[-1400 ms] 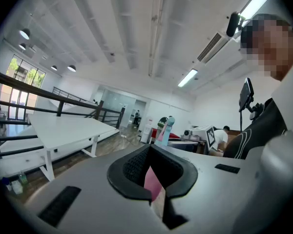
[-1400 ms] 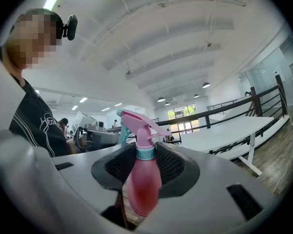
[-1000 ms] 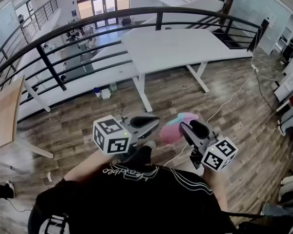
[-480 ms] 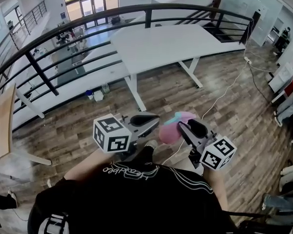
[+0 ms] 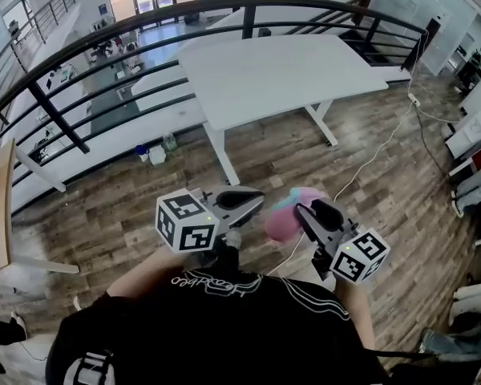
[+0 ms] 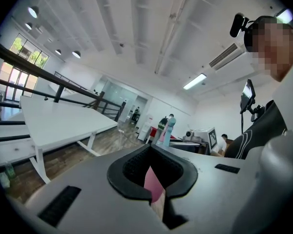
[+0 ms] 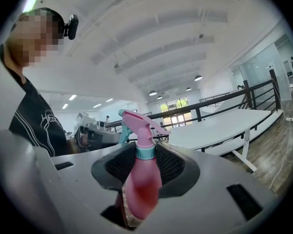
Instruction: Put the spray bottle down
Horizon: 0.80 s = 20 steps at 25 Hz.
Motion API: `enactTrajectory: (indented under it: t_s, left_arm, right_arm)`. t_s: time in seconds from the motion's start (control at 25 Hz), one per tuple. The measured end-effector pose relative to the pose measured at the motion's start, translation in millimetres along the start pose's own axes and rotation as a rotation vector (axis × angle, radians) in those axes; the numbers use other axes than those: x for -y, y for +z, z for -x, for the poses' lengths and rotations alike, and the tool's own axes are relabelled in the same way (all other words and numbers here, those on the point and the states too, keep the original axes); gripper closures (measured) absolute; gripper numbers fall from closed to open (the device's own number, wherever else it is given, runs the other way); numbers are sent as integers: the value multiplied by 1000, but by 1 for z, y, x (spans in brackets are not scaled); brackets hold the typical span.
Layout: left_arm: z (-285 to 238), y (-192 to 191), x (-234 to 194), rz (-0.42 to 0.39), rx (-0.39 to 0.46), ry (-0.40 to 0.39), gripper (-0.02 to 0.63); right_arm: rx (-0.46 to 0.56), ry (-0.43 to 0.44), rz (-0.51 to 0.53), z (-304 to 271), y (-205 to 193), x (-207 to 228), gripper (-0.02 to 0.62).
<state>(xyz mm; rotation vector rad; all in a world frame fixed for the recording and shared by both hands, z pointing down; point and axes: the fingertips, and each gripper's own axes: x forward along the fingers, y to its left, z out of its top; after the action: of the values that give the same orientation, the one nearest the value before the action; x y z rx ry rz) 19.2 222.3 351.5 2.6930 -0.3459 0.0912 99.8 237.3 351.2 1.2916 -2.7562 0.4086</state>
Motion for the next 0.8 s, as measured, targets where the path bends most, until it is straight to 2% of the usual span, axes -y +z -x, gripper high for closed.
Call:
enactTrajectory:
  t_s: [0.2,0.48,0.64,0.8]
  left_arm:
    - [-17,35,-104,30,-15,44,598]
    - [-47,99,-238,15,-22,76,598]
    - [-63,123,-293,3,-26,75,598]
    - [-70,137,-330,0,-26,81,598]
  right_arm:
    - [-13,14,-22,-86,25,64,465]
    - [-17,7,-31,-196,66,157,465]
    - [-3,10,-10,-243,86,194,465]
    - [3,-2,-16,-272,95,220,465]
